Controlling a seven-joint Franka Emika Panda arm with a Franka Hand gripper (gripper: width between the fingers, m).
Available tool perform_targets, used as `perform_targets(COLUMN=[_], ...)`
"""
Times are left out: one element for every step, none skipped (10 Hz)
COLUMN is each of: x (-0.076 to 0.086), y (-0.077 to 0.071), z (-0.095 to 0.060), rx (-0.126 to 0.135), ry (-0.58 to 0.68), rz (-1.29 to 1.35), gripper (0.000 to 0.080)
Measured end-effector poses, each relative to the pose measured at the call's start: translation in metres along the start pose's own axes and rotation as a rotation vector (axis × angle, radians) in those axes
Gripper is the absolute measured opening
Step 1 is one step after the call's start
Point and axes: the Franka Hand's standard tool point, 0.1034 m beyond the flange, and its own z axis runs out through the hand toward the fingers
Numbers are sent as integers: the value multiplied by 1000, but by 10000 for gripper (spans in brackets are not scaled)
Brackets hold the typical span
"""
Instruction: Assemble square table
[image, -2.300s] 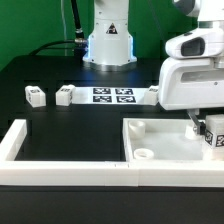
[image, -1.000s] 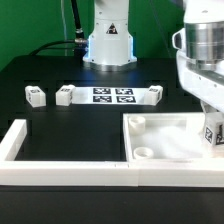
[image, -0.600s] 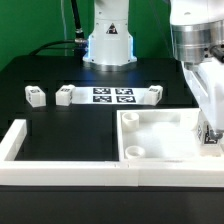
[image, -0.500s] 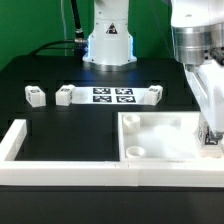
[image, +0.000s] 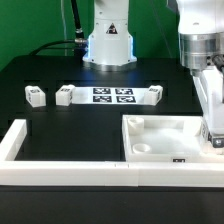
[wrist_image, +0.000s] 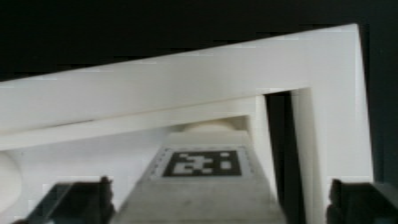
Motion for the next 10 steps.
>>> perform_targets(x=[0, -1, -3, -6, -8, -8, -7, -7, -7, -8], y=[-1, 0, 2, -2, 0, 0, 0, 0, 0, 0], z=[-2, -14, -33, -51, -56, -55, -54, -53, -53, -54], rx=[3, 13, 28, 49, 22, 22, 21, 20, 20, 21], ry=[-1, -7, -17, -29, -37, -36, -35, -35, -35, -35], rz=[-20, -65, -80, -86, -86, -87, -86, -86, -87, -100], gripper=[634, 646, 646, 649, 649, 649, 649, 649, 649, 649])
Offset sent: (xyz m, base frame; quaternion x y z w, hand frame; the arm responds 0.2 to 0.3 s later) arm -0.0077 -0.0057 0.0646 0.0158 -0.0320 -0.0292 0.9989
